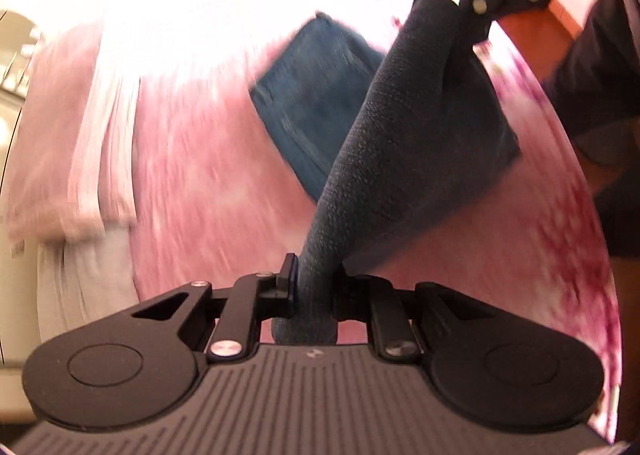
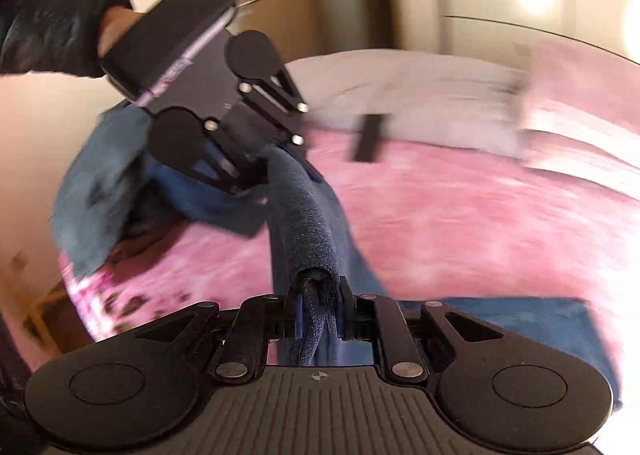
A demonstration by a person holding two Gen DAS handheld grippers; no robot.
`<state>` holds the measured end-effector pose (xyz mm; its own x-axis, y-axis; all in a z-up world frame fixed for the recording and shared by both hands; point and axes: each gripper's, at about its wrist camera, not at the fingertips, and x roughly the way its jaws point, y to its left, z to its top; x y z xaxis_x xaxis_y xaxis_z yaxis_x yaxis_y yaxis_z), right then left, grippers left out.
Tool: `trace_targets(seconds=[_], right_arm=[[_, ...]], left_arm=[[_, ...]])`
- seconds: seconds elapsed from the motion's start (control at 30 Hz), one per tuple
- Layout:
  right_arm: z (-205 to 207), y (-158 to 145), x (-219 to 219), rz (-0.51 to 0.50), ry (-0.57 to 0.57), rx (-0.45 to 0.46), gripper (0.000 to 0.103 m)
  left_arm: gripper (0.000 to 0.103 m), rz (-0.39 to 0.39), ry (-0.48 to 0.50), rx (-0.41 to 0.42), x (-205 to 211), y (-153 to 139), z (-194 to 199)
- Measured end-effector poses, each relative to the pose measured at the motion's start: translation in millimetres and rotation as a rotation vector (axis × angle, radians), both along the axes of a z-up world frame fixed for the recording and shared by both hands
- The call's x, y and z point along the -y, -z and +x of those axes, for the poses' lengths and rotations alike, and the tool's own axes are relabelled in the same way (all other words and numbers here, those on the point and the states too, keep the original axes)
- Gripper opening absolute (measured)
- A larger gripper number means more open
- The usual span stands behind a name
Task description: Fold clothes
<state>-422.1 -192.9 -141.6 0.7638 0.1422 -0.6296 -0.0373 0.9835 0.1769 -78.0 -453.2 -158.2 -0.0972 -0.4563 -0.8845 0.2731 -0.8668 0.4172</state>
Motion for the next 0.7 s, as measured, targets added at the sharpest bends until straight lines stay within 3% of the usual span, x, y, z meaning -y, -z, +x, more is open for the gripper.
trace_targets(seconds=[0.2, 0.47, 0.57, 0.63, 0.7], right_arm=[[-32, 12, 96, 0.062, 0.238, -0.013, 0.013], [-55, 88, 222, 0.247, 0.46, -0.11, 0.013], [-55, 126, 262, 0.351, 0.516, -0.151, 0.014], [-57, 152, 286, 0.425, 0.56, -0.186, 0.014], [-61, 173, 306, 0.506, 0.609, -0.236, 0.024]], left_arm=[[0.013, 0.029, 0.116, -0.01, 103, 18, -85], [0.016, 0.184, 0.11, 0.018, 217, 107, -172], [0.026, 0.23, 0.056, 0.02, 251, 144, -181], [0.041, 0.236, 0.001, -0.001, 269, 158, -180], [0.045, 0.227, -0.069, -0.036, 277, 159, -173]])
